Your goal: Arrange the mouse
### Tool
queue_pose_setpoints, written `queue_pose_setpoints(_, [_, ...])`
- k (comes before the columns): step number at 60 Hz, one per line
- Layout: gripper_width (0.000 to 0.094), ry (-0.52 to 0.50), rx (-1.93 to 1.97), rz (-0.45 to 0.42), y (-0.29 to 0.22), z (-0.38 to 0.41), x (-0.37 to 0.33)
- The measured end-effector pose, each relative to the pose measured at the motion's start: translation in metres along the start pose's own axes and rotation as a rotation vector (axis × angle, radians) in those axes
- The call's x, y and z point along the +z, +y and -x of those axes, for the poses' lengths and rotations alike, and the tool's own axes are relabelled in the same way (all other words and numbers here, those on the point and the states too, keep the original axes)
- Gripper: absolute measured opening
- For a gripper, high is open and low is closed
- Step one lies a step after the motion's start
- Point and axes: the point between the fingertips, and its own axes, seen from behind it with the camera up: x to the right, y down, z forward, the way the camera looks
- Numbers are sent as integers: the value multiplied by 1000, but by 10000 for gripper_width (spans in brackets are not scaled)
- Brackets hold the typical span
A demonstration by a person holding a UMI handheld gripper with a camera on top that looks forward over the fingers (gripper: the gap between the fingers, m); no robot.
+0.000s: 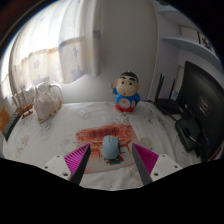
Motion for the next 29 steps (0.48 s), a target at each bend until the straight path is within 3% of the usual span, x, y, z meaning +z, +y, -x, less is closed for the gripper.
queue_pose_setpoints(13, [855, 5, 7, -20, -14, -7, -95])
queue_pose_setpoints(29, [855, 51, -13, -27, -12, -29, -108])
